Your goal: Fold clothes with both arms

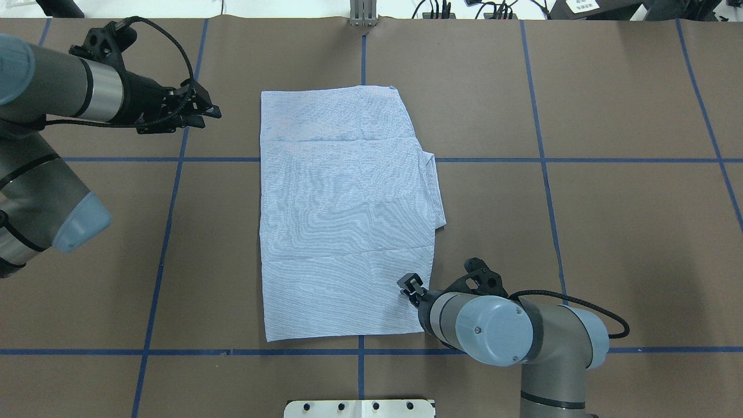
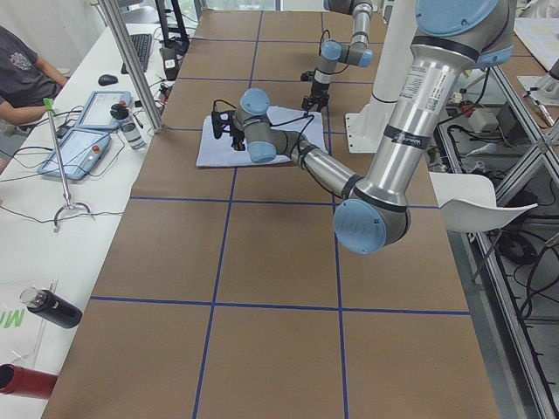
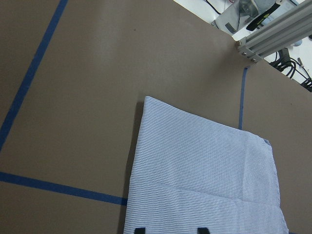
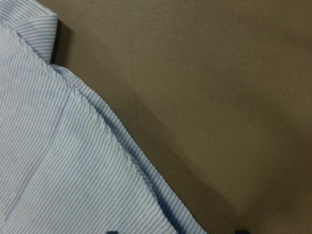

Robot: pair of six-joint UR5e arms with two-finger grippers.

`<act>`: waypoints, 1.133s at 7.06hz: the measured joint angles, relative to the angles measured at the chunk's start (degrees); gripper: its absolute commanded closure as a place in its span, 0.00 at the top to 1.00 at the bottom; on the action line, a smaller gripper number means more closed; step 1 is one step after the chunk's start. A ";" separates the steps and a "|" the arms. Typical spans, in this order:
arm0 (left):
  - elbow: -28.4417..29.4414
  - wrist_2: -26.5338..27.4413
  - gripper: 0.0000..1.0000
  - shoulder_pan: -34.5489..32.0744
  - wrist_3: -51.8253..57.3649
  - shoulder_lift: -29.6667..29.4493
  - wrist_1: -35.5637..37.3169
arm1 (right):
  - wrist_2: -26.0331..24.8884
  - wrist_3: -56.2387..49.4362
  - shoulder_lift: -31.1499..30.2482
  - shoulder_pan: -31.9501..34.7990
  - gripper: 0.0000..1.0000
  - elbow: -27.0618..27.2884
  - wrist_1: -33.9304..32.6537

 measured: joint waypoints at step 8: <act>-1.04 0.00 0.46 -0.09 0.00 0.88 0.00 | 0.52 -0.41 0.23 0.57 0.00 0.39 -0.03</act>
